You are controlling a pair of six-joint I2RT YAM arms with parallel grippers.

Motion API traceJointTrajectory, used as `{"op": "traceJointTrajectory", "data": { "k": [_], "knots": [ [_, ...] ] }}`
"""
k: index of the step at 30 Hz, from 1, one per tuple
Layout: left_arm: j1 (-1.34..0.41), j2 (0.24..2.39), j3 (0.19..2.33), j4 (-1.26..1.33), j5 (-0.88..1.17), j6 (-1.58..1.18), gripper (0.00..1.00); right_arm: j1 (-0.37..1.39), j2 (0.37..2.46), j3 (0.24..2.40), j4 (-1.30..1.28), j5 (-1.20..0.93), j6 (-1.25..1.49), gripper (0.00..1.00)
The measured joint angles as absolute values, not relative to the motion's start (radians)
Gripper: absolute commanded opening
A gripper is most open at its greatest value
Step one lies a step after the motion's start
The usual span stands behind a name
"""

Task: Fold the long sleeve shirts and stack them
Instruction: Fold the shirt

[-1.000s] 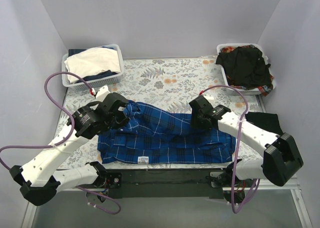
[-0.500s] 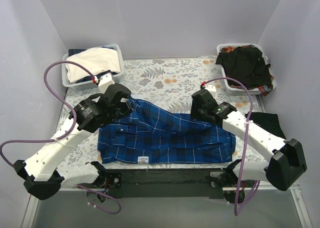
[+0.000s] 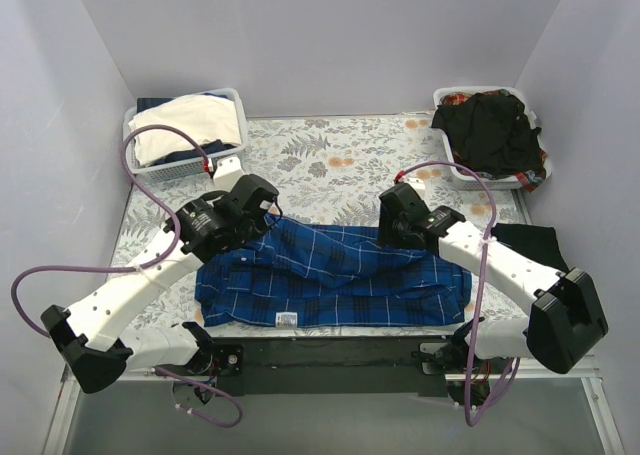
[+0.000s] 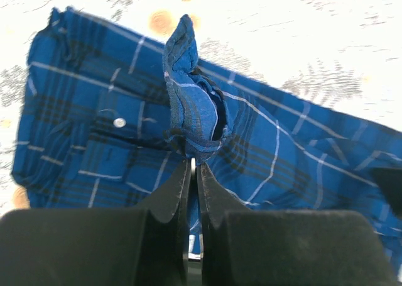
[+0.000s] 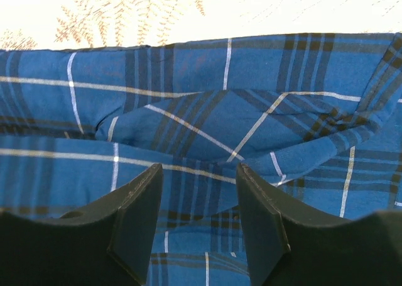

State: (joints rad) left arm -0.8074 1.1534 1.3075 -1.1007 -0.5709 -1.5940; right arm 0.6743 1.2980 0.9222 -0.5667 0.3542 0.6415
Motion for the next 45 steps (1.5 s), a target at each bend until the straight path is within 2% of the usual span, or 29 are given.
{"op": "traceJointTrajectory", "data": {
  "k": [10, 26, 35, 45],
  "knots": [
    [-0.807, 1.16, 1.251, -1.195, -0.682, -1.696, 0.0, 0.674, 1.213, 0.837, -0.566, 0.269, 0.628, 0.57],
    [-0.743, 1.153, 1.221, -1.208, -0.717, -1.718, 0.0, 0.661, 1.485, 0.838, -0.501, 0.279, 0.621, 0.52],
    [-0.529, 1.144, 0.975, -1.019, -0.582, -1.589, 0.0, 0.659, 1.466, 0.828, -0.497, 0.286, 0.625, 0.52],
    [-0.425, 1.295, 0.963, -0.773, -0.481, -1.442, 0.0, 0.655, 1.471, 0.82, -0.498, 0.29, 0.629, 0.52]
  ]
}}
